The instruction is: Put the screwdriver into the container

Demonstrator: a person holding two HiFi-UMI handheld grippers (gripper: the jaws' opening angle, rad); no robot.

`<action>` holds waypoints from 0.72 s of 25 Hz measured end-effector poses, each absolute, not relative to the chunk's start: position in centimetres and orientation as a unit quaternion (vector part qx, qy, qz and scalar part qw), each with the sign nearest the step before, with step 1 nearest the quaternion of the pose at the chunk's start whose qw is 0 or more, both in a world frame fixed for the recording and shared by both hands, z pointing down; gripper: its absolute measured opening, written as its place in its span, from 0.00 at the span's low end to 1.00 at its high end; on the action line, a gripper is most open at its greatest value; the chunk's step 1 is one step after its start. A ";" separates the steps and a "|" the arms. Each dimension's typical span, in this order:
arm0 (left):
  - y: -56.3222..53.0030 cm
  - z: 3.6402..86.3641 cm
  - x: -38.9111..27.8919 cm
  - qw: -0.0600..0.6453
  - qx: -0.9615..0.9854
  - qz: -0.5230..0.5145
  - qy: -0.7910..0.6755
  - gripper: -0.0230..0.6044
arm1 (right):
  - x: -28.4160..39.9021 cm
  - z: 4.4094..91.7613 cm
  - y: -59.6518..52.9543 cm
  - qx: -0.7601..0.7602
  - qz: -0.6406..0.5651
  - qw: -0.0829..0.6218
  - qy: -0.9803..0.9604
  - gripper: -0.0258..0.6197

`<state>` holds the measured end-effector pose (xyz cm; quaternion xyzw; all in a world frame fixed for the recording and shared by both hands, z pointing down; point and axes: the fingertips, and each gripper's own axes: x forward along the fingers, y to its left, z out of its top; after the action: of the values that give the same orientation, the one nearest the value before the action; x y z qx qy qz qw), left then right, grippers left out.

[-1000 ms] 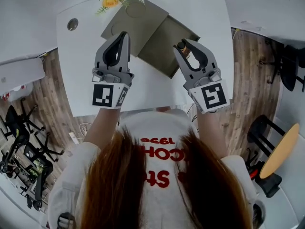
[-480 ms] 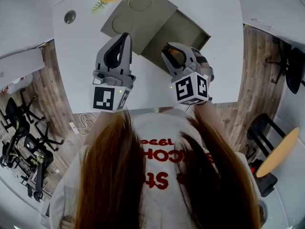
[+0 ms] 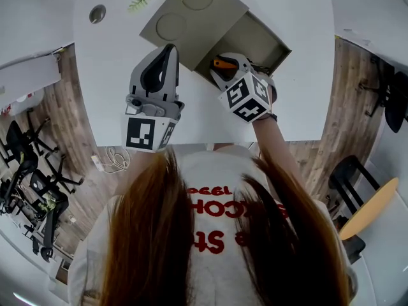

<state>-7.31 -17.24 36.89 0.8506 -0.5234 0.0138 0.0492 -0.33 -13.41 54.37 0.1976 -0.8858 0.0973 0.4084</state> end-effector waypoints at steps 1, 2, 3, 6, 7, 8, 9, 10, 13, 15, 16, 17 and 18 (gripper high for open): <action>-17.2 37.0 -7.4 0.051 0.850 0.017 -0.525 0.05 | -0.2 54.2 -13.6 0.203 0.114 0.392 -0.890 0.26; -17.2 37.1 -7.4 0.051 0.849 0.019 -0.526 0.05 | -0.1 53.7 -13.8 0.212 0.135 0.367 -0.896 0.27; -17.3 37.1 -7.5 0.050 0.848 0.019 -0.528 0.05 | 0.1 52.9 -14.2 0.226 0.155 0.334 -0.902 0.27; -17.6 36.7 -7.8 0.046 0.846 0.013 -0.530 0.05 | 1.7 49.2 -16.2 0.288 0.171 0.239 -0.911 0.17; -17.8 36.5 -7.8 0.043 0.846 0.009 -0.531 0.05 | 2.3 47.9 -16.8 0.308 0.162 0.217 -0.912 0.15; -17.9 36.2 -7.9 0.040 0.846 0.006 -0.531 0.05 | 2.8 46.5 -17.4 0.324 0.151 0.197 -0.913 0.14; -18.1 35.9 -7.9 0.037 0.846 0.004 -0.532 0.05 | 3.3 45.2 -17.9 0.340 0.138 0.179 -0.913 0.12; -18.2 35.5 -7.9 0.034 0.846 0.002 -0.532 0.05 | 3.8 43.9 -18.2 0.355 0.126 0.164 -0.912 0.10; -18.2 34.2 -7.7 0.022 0.848 -0.004 -0.530 0.05 | 5.6 40.5 -18.7 0.400 0.097 0.127 -0.902 0.07; -18.0 33.1 -7.6 0.013 0.848 -0.010 -0.530 0.05 | 6.9 38.6 -18.5 0.426 0.087 0.103 -0.895 0.06; -17.9 32.6 -7.5 0.007 0.848 -0.013 -0.530 0.05 | 7.4 37.6 -18.4 0.437 0.083 0.089 -0.891 0.06; -17.7 32.0 -7.5 0.002 0.848 -0.016 -0.529 0.05 | 7.9 36.7 -18.2 0.446 0.078 0.077 -0.888 0.06; -17.6 31.5 -7.4 -0.003 0.848 -0.019 -0.529 0.05 | 8.3 35.7 -18.1 0.454 0.073 0.066 -0.886 0.05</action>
<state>-7.40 -17.64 31.52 0.8483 -0.5292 -0.0189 -0.0030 8.29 -18.10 35.74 0.4537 -0.8858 0.0727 0.0657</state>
